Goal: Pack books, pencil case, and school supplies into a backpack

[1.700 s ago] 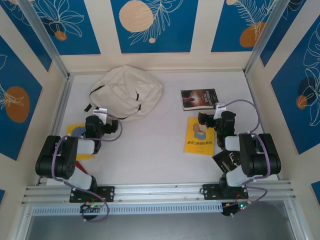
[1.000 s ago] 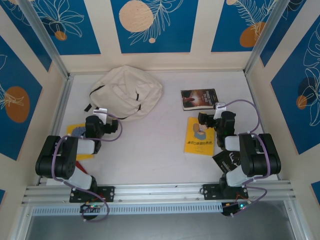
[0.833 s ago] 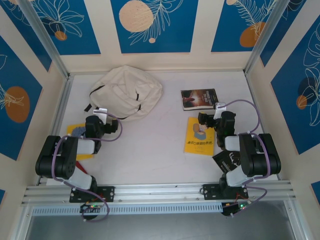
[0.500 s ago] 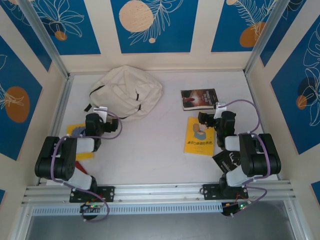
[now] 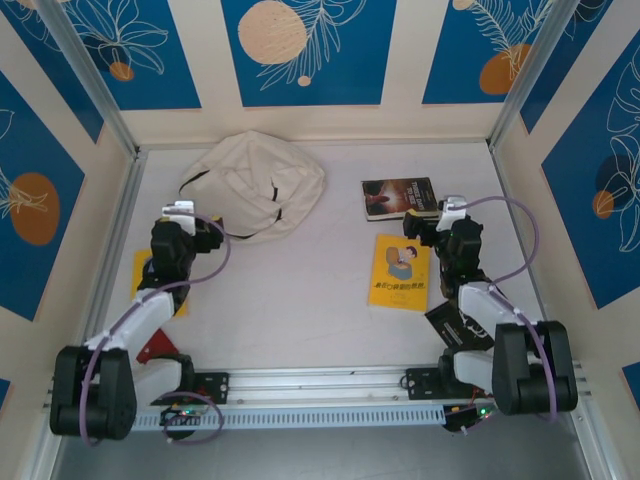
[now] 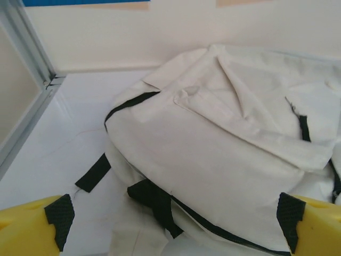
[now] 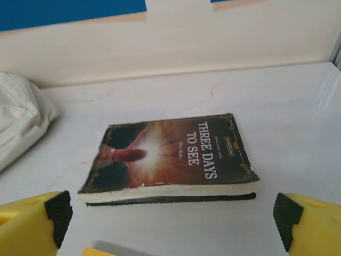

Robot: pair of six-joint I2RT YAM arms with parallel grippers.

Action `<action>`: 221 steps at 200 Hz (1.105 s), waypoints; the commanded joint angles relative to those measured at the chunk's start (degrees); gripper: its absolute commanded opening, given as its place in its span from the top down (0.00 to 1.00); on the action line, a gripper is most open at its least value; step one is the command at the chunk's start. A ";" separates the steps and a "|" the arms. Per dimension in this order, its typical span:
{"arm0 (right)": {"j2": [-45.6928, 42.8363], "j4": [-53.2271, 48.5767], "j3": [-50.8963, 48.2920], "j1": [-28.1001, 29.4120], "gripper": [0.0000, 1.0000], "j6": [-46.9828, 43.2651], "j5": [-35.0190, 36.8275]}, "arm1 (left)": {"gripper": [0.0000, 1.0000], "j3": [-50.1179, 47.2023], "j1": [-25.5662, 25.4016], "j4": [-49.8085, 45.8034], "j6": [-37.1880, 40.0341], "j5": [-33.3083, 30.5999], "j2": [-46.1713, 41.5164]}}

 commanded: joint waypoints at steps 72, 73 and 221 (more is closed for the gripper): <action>7.78 -43.07 27.12 4.69 0.01 26.58 -9.58 | 0.01 23.34 -0.12 -28.84 -17.87 14.74 9.80; 8.07 -43.08 27.28 4.80 0.01 26.59 -9.79 | 0.01 23.61 -0.13 -28.95 -17.97 14.89 10.26; 31.88 -44.52 43.76 18.09 0.06 34.76 -17.03 | 0.33 60.78 -12.56 -48.08 -20.82 15.63 57.61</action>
